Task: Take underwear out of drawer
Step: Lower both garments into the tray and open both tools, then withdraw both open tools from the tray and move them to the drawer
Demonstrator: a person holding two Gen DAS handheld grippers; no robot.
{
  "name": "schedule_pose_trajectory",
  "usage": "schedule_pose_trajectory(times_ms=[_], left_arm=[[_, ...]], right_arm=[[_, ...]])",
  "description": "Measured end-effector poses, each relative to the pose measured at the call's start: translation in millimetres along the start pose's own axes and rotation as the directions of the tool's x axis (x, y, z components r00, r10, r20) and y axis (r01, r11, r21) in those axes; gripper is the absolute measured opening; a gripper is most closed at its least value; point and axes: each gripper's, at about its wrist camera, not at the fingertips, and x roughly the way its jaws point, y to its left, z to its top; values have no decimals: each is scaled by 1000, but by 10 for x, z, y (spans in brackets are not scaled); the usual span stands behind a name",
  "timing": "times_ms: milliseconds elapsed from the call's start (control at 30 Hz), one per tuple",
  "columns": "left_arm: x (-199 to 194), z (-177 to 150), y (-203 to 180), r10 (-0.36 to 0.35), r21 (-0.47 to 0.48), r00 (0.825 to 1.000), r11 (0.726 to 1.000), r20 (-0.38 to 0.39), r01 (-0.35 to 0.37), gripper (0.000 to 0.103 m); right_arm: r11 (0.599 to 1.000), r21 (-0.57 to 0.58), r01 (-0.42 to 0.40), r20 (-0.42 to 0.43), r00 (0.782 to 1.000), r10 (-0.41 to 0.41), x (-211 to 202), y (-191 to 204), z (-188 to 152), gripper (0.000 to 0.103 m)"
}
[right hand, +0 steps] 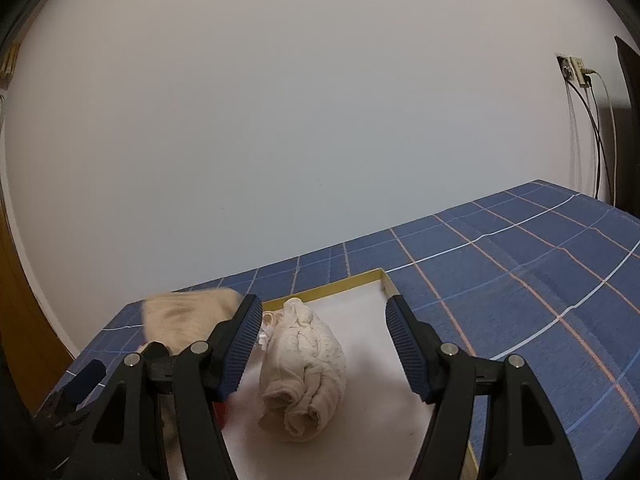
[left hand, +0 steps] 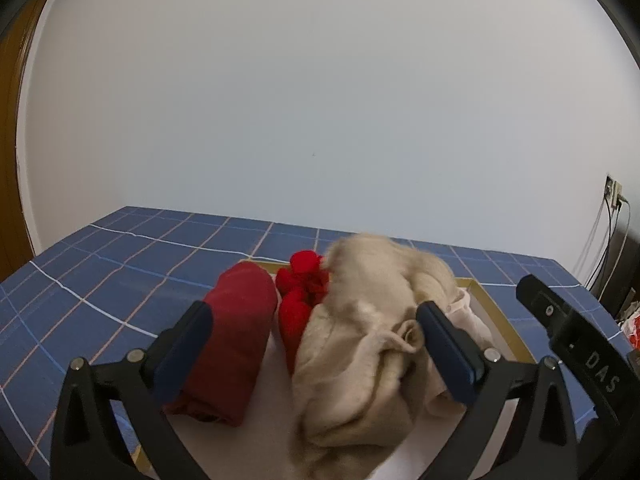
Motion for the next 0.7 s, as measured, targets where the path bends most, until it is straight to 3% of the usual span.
schedule_pose_trajectory(times_ms=[333, 700], left_arm=[[-198, -63, 44, 33, 25, 999, 999, -4, -33, 103], [-475, -188, 144, 0, -5, 998, 1000, -61, -1, 103]], right_arm=[[999, -15, -28, 39, 999, 29, -154, 29, -19, 67], [993, 73, -89, -4, 996, 90, -431, -131, -156, 67]])
